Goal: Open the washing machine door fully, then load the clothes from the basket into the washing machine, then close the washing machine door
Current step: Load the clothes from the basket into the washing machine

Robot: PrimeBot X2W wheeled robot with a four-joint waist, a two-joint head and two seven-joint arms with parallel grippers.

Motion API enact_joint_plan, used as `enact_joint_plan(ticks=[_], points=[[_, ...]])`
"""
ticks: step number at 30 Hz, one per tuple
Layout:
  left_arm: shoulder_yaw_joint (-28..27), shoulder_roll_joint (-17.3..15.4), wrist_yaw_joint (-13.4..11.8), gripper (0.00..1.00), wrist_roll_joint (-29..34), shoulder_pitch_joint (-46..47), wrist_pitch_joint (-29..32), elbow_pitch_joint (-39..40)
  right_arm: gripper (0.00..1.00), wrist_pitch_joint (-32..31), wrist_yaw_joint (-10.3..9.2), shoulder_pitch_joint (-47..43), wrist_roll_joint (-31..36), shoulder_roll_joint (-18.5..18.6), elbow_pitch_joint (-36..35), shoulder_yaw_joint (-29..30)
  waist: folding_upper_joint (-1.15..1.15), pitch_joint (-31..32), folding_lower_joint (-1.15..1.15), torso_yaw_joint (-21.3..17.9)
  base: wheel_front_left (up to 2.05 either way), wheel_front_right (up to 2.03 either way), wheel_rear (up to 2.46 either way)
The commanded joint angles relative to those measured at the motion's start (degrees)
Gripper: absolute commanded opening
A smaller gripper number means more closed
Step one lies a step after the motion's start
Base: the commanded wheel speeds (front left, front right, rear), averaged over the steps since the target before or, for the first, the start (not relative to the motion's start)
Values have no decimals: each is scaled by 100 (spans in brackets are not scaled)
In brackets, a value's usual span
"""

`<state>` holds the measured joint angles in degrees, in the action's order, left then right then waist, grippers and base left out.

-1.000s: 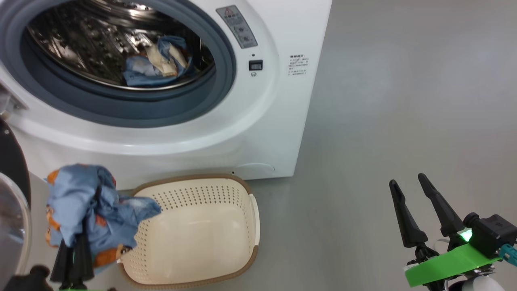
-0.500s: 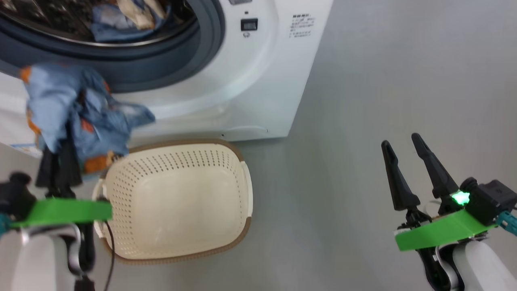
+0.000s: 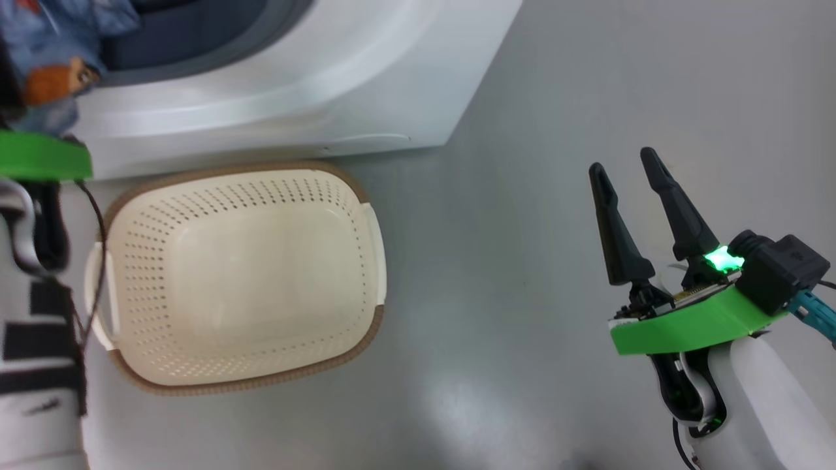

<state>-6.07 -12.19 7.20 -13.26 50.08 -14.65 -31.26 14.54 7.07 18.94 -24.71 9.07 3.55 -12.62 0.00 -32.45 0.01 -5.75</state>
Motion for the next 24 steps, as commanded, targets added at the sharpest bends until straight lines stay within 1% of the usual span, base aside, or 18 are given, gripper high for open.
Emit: enact_joint_plan(ticks=[1,7,16,20,24], points=[[-123,-294,26,0,90,134,-35,53,100,46,42,8,20,1,-136,-107,0,-290,-1,-198,0,0,0],[-40,-513,22,0,271,1084,-35,-745,100,46,42,203,8,-90,-129,-206,0,-587,-1,-360,0,0,0],[139,-754,-1,0,511,2293,-35,-1756,100,46,42,497,-2,-184,-131,-391,0,-1024,-1,-538,0,0,0],[228,-881,-7,0,612,2756,-35,-2136,100,46,42,582,-9,-217,-120,-471,0,-1149,-1,-623,0,0,0],[319,-915,-28,0,691,3106,-35,-2388,100,46,42,620,-20,-242,-92,-512,0,-1246,-1,-665,0,0,0]])
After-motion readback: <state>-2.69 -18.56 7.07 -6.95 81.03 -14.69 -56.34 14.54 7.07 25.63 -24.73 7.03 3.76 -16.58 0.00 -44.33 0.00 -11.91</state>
